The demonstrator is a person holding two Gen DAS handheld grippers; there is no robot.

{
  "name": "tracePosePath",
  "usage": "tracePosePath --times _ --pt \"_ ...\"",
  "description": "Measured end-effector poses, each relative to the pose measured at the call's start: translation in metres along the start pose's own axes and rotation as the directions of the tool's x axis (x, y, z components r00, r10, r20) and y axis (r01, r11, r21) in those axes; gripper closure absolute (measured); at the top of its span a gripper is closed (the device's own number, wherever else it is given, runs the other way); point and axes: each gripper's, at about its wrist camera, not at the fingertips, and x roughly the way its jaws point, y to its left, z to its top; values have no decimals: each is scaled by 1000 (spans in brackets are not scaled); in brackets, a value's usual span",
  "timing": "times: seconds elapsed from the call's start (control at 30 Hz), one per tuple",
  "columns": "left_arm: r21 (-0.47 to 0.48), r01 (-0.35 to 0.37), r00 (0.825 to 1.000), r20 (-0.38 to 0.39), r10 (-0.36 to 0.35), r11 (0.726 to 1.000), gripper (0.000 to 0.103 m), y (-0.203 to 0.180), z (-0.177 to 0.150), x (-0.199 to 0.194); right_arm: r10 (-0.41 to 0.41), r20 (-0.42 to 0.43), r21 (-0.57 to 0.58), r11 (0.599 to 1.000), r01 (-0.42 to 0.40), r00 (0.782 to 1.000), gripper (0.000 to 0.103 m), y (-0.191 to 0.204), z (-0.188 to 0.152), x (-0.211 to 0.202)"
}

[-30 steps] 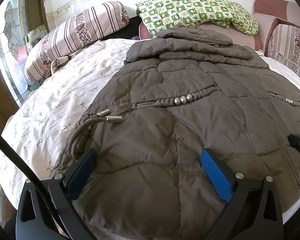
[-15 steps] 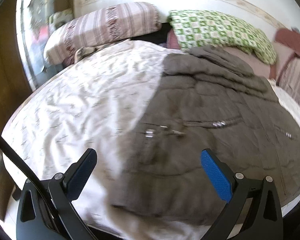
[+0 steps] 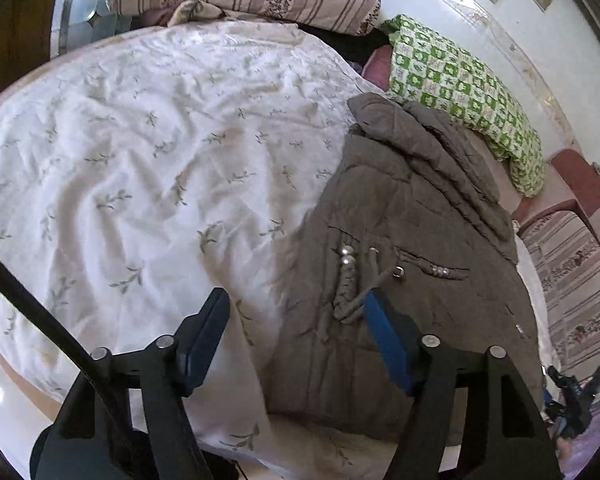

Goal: Fold large clothes

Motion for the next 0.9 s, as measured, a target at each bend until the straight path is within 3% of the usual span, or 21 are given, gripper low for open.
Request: tracePosePath --times 0.27,0.4,0.6,0.77,0.9 --pt "43 32 996 -86 -28 999 34 -17 -22 16 57 -35 49 997 -55 998 25 -7 1 9" --pt "140 4 997 -74 7 990 34 -37 -36 13 105 -78 31 994 -103 991 30 3 -9 14" --pt "93 38 996 -84 -30 995 34 -31 -50 6 164 -113 42 986 -160 980 34 11 -32 8" --pt "135 84 994 -77 -74 987 34 -47 -60 5 220 -143 6 975 -221 965 41 27 -50 11" --pt "144 33 999 -29 -29 989 34 -53 -59 10 224 -92 49 974 -221 970 47 24 -44 13"
